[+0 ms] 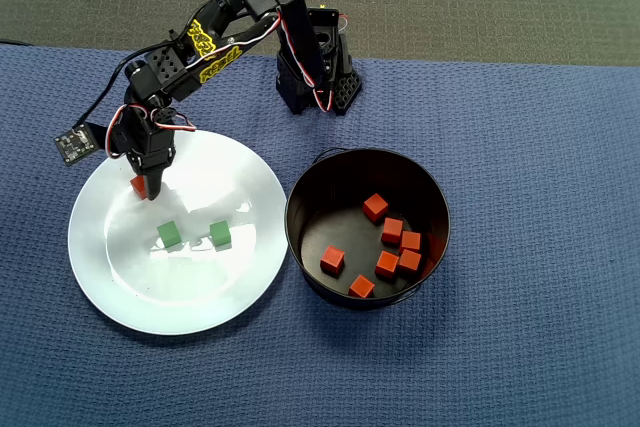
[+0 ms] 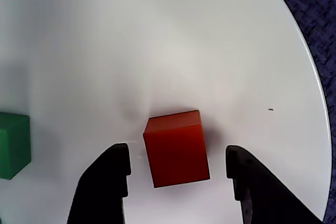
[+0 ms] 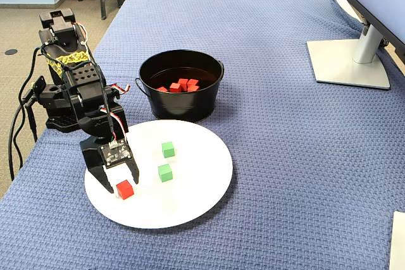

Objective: Pick up the red cubes from the white plate and place them in the black recipient

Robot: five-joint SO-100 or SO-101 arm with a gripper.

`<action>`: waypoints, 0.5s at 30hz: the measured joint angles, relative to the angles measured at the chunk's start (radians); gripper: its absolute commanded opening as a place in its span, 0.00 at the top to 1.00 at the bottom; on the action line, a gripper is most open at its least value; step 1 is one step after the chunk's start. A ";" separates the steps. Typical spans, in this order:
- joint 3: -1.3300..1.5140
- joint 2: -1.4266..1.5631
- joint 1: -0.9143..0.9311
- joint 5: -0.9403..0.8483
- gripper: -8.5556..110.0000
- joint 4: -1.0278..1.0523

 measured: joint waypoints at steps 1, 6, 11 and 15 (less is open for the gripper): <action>-0.003 -0.005 0.000 0.000 0.84 0.000; -0.006 -0.021 0.003 0.000 0.89 -0.011; -0.006 -0.028 0.003 0.008 0.93 -0.026; -0.012 -0.028 0.003 0.037 0.93 -0.029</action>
